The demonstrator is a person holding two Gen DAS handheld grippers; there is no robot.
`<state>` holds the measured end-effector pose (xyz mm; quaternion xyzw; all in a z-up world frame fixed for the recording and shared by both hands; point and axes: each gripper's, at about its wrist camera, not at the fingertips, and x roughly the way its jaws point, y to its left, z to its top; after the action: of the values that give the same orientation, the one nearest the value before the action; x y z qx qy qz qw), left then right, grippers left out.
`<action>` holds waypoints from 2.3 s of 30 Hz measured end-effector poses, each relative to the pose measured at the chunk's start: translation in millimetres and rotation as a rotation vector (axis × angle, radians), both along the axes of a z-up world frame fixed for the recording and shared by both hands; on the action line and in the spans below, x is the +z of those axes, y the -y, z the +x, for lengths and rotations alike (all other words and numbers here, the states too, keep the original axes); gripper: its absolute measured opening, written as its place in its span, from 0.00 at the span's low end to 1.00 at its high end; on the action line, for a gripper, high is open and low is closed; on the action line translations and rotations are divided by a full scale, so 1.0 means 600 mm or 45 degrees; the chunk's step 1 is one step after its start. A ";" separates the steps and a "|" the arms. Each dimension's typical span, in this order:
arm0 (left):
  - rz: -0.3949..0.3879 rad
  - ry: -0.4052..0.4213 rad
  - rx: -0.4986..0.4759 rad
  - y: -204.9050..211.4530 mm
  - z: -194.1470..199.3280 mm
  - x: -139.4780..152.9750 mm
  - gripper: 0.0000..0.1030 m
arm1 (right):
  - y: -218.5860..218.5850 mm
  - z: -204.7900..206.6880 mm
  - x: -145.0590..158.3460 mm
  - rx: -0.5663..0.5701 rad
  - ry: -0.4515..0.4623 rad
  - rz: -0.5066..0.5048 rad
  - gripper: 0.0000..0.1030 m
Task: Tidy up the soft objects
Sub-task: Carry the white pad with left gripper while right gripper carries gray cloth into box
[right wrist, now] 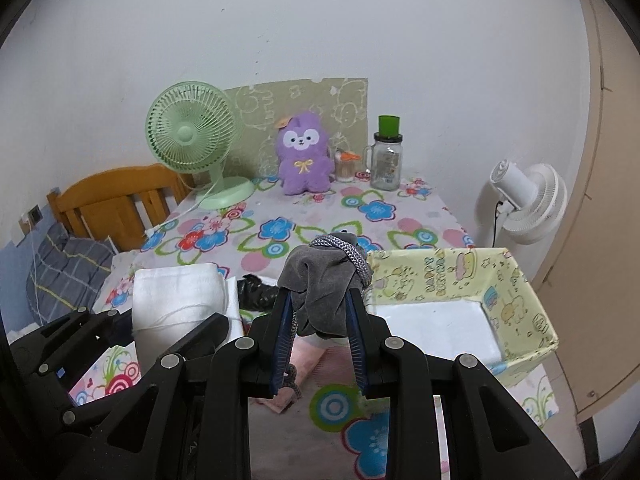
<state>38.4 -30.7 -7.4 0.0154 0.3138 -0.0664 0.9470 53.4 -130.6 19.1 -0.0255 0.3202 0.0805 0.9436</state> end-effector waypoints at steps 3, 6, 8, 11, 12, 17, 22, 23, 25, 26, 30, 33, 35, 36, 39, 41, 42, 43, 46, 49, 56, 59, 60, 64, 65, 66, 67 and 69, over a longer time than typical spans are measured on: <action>0.002 0.000 -0.013 0.015 0.007 0.004 0.39 | 0.014 0.004 0.005 -0.009 0.003 0.000 0.29; 0.005 -0.002 -0.024 0.030 0.016 0.006 0.39 | 0.029 0.009 0.008 -0.019 0.003 -0.002 0.29; 0.005 -0.004 -0.030 0.041 0.020 0.007 0.39 | 0.040 0.014 0.010 -0.026 0.002 -0.005 0.29; 0.010 -0.006 -0.038 0.057 0.027 0.009 0.39 | 0.057 0.021 0.011 -0.034 0.002 -0.010 0.29; 0.014 -0.004 -0.042 0.064 0.029 0.010 0.39 | 0.062 0.022 0.011 -0.036 0.002 -0.010 0.29; 0.036 -0.005 -0.056 0.093 0.043 0.013 0.39 | 0.091 0.034 0.013 -0.047 0.000 -0.001 0.29; 0.051 -0.013 -0.067 0.122 0.059 0.013 0.39 | 0.121 0.048 0.015 -0.057 -0.007 0.004 0.29; 0.053 -0.012 -0.071 0.127 0.062 0.013 0.39 | 0.128 0.051 0.015 -0.059 -0.009 0.006 0.29; 0.055 -0.016 -0.080 0.140 0.068 0.012 0.39 | 0.139 0.055 0.016 -0.063 -0.010 0.009 0.29; 0.055 -0.017 -0.085 0.144 0.071 0.012 0.39 | 0.146 0.057 0.017 -0.068 -0.011 0.008 0.29; 0.057 -0.024 -0.118 0.170 0.083 0.010 0.39 | 0.168 0.064 0.016 -0.089 -0.012 0.011 0.29; 0.064 -0.031 -0.140 0.188 0.090 0.007 0.39 | 0.184 0.069 0.015 -0.103 -0.018 0.016 0.29; 0.074 -0.034 -0.149 0.203 0.098 0.005 0.39 | 0.197 0.072 0.013 -0.117 -0.018 0.018 0.29; 0.077 -0.035 -0.156 0.209 0.101 0.003 0.39 | 0.202 0.074 0.012 -0.121 -0.019 0.023 0.29; 0.073 -0.050 -0.177 0.227 0.111 -0.005 0.39 | 0.220 0.080 0.005 -0.137 -0.032 0.035 0.29; 0.071 -0.062 -0.192 0.236 0.118 -0.010 0.39 | 0.231 0.086 -0.001 -0.152 -0.043 0.026 0.29; 0.071 -0.071 -0.201 0.242 0.122 -0.014 0.39 | 0.235 0.088 -0.003 -0.156 -0.048 0.021 0.29; 0.071 -0.077 -0.206 0.246 0.126 -0.017 0.40 | 0.240 0.091 -0.006 -0.162 -0.053 0.016 0.29; 0.074 -0.099 -0.221 0.258 0.137 -0.029 0.40 | 0.253 0.100 -0.016 -0.176 -0.073 0.004 0.29; 0.072 -0.120 -0.235 0.264 0.148 -0.039 0.42 | 0.261 0.110 -0.028 -0.179 -0.097 0.008 0.29; 0.081 -0.163 -0.203 0.268 0.168 -0.059 0.56 | 0.274 0.134 -0.056 -0.204 -0.155 0.008 0.33; 0.090 -0.167 -0.205 0.269 0.170 -0.061 0.66 | 0.277 0.141 -0.062 -0.221 -0.168 0.001 0.41; 0.090 -0.171 -0.211 0.270 0.170 -0.061 0.69 | 0.277 0.143 -0.063 -0.222 -0.171 0.001 0.46; 0.077 -0.163 -0.224 0.266 0.169 -0.059 0.84 | 0.273 0.141 -0.061 -0.243 -0.148 -0.020 0.74; 0.080 -0.157 -0.225 0.265 0.167 -0.057 0.88 | 0.271 0.137 -0.058 -0.251 -0.122 -0.033 0.75; 0.083 -0.154 -0.225 0.265 0.165 -0.056 0.89 | 0.268 0.134 -0.055 -0.254 -0.103 -0.041 0.75; 0.086 -0.150 -0.227 0.264 0.162 -0.054 0.91 | 0.265 0.132 -0.053 -0.252 -0.098 -0.047 0.75; 0.084 -0.145 -0.231 0.260 0.158 -0.051 0.92 | 0.263 0.130 -0.050 -0.249 -0.099 -0.047 0.76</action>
<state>133.5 -187.0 -38.0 0.0712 0.3664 -0.1424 0.9167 131.4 -288.2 -11.0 -0.0083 0.3589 -0.0169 0.9332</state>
